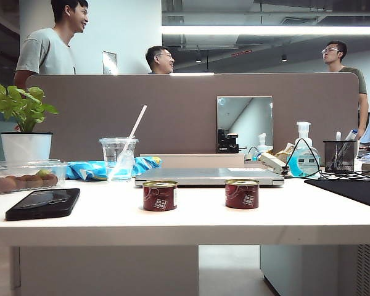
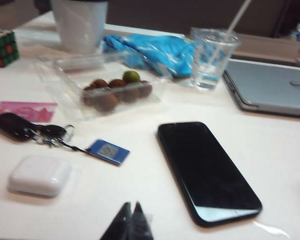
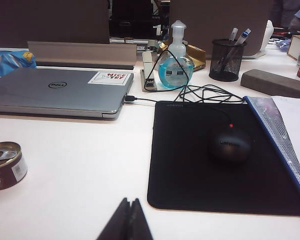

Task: Stack a can of tomatoes on the right onto the can of tomatoes on the left.

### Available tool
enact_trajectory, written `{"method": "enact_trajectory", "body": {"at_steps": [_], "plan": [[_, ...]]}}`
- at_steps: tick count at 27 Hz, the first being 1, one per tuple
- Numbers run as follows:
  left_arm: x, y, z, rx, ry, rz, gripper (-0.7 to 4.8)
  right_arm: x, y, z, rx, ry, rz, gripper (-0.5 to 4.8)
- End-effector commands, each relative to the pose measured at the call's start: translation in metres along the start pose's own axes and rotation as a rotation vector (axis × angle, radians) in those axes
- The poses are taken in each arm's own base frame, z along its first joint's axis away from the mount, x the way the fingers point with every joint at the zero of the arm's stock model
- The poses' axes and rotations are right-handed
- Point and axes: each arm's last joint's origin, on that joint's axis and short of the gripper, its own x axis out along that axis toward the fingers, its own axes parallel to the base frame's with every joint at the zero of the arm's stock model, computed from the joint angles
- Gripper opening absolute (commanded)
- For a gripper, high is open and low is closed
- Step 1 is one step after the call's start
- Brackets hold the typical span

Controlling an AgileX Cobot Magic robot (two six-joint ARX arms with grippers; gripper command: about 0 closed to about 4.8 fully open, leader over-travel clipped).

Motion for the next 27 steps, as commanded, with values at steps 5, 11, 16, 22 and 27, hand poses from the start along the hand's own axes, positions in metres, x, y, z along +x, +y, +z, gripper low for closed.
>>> {"method": "enact_trajectory", "body": {"at_steps": [5, 11, 16, 22, 27], "plan": [[-0.001, -0.004, 0.001, 0.07, 0.006, -0.146, -0.04, 0.0, 0.0, -0.004, 0.003, 0.025, 0.004, -0.01], [-0.001, -0.004, 0.001, 0.072, 0.006, -0.149, -0.04, 0.0, 0.0, -0.005, 0.003, 0.032, 0.005, 0.0], [-0.005, -0.008, 0.018, 0.08, -0.086, -0.188, -0.04, -0.003, 0.0, 0.011, 0.16, -0.016, 0.016, -0.03], [-0.032, -0.017, 0.082, 0.102, -0.283, -0.22, -0.04, -0.028, 0.0, 0.078, 0.174, -0.168, 0.06, -0.04], [-0.047, -0.021, 0.12, 0.109, -0.378, -0.187, -0.04, -0.053, -0.002, 0.123, 0.083, -0.106, 0.055, -0.04]]}}
